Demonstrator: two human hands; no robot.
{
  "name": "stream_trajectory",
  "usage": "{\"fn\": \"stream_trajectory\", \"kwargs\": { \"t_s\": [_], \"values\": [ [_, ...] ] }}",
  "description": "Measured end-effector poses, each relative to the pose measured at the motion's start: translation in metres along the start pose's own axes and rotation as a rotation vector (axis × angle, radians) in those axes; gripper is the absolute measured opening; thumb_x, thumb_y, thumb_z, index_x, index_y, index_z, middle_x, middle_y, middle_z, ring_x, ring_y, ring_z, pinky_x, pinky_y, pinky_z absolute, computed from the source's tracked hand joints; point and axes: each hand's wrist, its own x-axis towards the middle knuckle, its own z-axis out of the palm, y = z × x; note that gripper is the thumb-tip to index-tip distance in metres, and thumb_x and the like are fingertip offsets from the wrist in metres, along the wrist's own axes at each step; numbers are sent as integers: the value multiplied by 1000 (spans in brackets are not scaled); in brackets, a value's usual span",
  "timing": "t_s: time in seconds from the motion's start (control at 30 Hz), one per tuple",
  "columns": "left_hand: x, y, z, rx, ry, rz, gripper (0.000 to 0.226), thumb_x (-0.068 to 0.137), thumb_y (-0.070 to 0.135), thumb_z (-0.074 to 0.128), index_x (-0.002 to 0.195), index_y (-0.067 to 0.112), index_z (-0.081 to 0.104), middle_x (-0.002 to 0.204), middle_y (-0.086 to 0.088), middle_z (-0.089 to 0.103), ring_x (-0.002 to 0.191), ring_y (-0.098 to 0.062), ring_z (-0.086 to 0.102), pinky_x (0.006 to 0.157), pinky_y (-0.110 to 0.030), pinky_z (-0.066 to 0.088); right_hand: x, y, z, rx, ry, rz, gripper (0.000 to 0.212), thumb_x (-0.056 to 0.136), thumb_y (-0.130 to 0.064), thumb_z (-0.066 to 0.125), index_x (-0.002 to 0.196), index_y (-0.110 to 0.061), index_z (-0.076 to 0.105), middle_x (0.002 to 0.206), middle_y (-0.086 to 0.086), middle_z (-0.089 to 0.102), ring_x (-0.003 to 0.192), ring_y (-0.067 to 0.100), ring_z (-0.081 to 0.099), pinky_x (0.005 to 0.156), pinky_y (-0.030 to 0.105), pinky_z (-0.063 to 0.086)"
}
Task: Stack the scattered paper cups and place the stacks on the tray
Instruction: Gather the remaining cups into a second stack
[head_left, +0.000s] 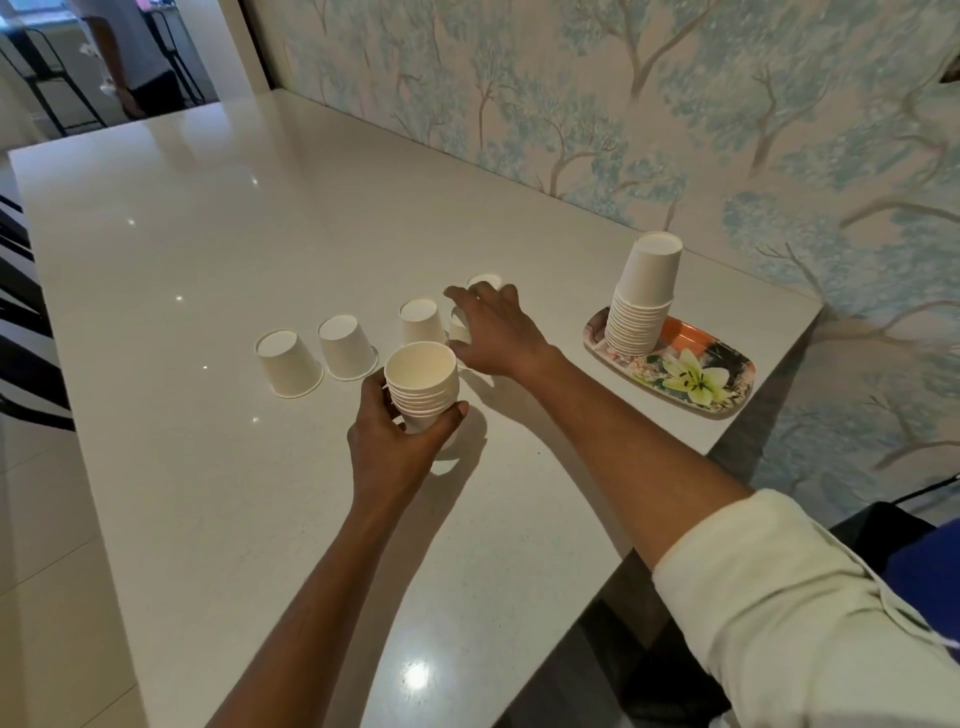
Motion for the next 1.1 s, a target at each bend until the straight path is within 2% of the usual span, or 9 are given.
{"fn": "stream_trajectory", "kwargs": {
  "t_s": [0.13,0.27,0.43,0.53,0.67,0.8,0.93,1.0,1.1],
  "values": [
    [-2,-2,0,0,-1,14,87,70,41,90,142,24,44,141,3,59,113,-7,54,94,-29,49,-1,3,7,-34,-21,12,66,91,-30,70,151,-22,42,148,11,39,136,39,34,108,53,44],
    [0,-3,-1,36,-8,46,84,71,47,87,141,26,47,135,8,60,110,-5,55,87,-23,48,-16,10,0,38,-42,11,69,84,-28,78,146,-19,49,144,14,45,131,36,47,108,42,43],
    [0,-1,0,43,-47,95,81,71,53,86,139,27,50,126,16,61,108,-7,61,87,-24,52,-48,32,-12,214,74,85,71,74,-38,88,133,-13,58,130,9,65,117,26,60,84,29,41],
    [2,1,2,65,-85,115,84,70,55,86,140,26,50,129,10,64,109,-8,63,88,-27,55,-66,45,-13,533,246,245,71,71,-45,91,124,-11,57,119,2,64,105,17,61,80,31,49],
    [2,9,7,115,-199,189,91,71,55,85,147,26,43,135,9,62,110,-5,60,86,-15,51,-89,46,-11,1298,295,341,70,66,-39,92,114,-6,55,110,13,67,108,31,72,92,49,62],
    [0,18,13,180,-309,317,95,72,50,86,150,25,39,141,4,59,120,-13,60,96,-30,55,-104,45,-17,1104,290,211,57,76,-39,86,111,-11,50,107,19,67,101,28,73,84,40,64],
    [-1,21,18,233,-354,349,102,71,50,86,154,25,34,146,0,56,125,-22,59,101,-45,54,-110,45,-29,790,252,78,66,88,-36,80,137,-18,41,117,11,70,99,10,69,74,14,54],
    [-1,19,18,243,-372,369,104,71,51,86,156,25,31,147,0,55,126,-23,59,101,-46,54,-112,43,-35,706,209,-6,83,89,-37,79,153,-26,28,116,5,71,102,7,70,81,14,56],
    [0,18,19,266,-375,371,108,72,52,85,159,26,26,150,-2,53,127,-26,59,102,-48,53,-113,39,-39,666,161,-99,92,89,-38,79,160,-34,20,121,4,70,107,12,71,91,24,59]
  ]
}}
